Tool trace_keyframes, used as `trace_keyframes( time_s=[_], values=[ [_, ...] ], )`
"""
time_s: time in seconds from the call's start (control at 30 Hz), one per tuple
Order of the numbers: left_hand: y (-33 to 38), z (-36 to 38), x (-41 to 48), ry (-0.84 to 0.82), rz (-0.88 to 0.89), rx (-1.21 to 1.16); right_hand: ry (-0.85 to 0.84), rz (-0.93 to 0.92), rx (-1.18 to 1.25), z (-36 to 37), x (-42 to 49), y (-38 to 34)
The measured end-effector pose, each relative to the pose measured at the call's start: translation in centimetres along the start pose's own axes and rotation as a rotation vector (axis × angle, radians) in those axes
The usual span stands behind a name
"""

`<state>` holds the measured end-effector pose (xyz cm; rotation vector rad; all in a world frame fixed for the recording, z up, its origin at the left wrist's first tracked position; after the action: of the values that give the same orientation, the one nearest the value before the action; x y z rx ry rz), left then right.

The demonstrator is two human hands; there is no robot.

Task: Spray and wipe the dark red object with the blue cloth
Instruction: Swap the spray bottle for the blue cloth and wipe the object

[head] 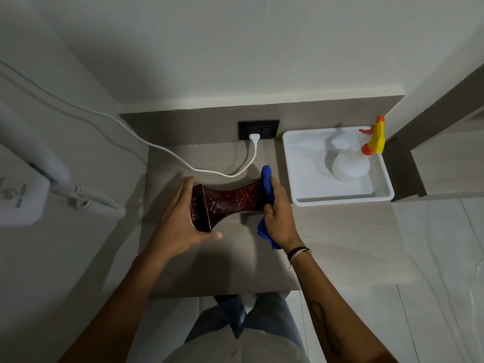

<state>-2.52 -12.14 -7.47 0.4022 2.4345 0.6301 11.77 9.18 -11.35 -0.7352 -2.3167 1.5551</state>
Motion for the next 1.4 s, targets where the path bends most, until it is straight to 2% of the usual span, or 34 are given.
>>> trace_keyframes(
  time_s=[0.07,0.2,0.3,0.37,0.43,0.53,0.6,0.67,0.73,0.77,0.9,0.97,1.03,1.1,1.17,1.33,1.4],
  values=[
    [0.3,0.1,-0.1,0.141,0.07,0.045,-0.022,-0.021,-0.002,0.2,0.1,0.1],
    [0.6,0.2,-0.7,0.2,0.144,-0.06,-0.039,-0.063,-0.088,0.7,-0.5,-0.2],
    [0.7,0.5,-0.9,0.272,0.135,-0.037,-0.095,-0.154,-0.161,2.4,-1.7,-1.7],
    [1.0,0.5,-0.7,0.295,0.135,-0.05,-0.198,-0.271,-0.161,4.6,-2.8,-3.8],
    [1.1,0.3,-0.5,0.28,0.143,-0.076,-0.283,-0.465,-0.174,6.8,-4.2,-5.5],
    [0.5,0.3,-0.4,0.264,0.136,-0.064,-0.341,-0.614,-0.225,6.8,-4.8,-4.6],
    [0.1,0.4,-0.4,0.274,0.111,-0.047,-0.325,-0.583,-0.35,5.0,-4.0,-2.6],
    [0.1,0.3,-0.4,0.276,0.098,-0.067,-0.29,-0.435,-0.439,2.9,-2.6,-0.5],
    [0.6,0.1,-0.4,0.28,0.101,-0.092,-0.258,-0.317,-0.426,2.1,-2.0,-0.2],
    [0.9,0.2,-0.3,0.282,0.1,-0.094,-0.264,-0.32,-0.389,2.6,-2.1,-1.0],
    [1.2,0.2,-0.1,0.244,0.099,-0.097,-0.321,-0.557,-0.176,7.2,-4.6,-5.3],
    [0.8,0.0,-0.2,0.246,0.093,-0.082,-0.327,-0.597,-0.185,6.9,-4.5,-4.6],
    [0.5,0.0,-0.6,0.27,0.077,-0.065,-0.3,-0.509,-0.308,4.8,-3.4,-2.0],
    [0.6,0.2,-0.9,0.275,0.081,-0.085,-0.234,-0.335,-0.398,2.6,-2.6,0.2],
    [0.9,0.4,-0.9,0.277,0.091,-0.104,-0.216,-0.27,-0.378,2.6,-2.6,0.0],
    [0.7,0.5,-0.6,0.233,0.092,-0.127,-0.322,-0.582,-0.196,7.9,-5.3,-4.6],
    [0.3,0.4,-0.7,0.229,0.082,-0.111,-0.327,-0.662,-0.281,7.2,-4.9,-4.1]
  ],
)
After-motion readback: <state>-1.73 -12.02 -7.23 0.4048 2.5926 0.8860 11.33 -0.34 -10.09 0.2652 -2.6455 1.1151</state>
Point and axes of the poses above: each hand's wrist, its own x-axis towards the middle knuckle, its own z-axis out of the palm, y = z × x, the point moved 3 cm from there along x, towards the middle knuckle, and after that the axes turned 15 degrees about -z, right-handed, at the moved point
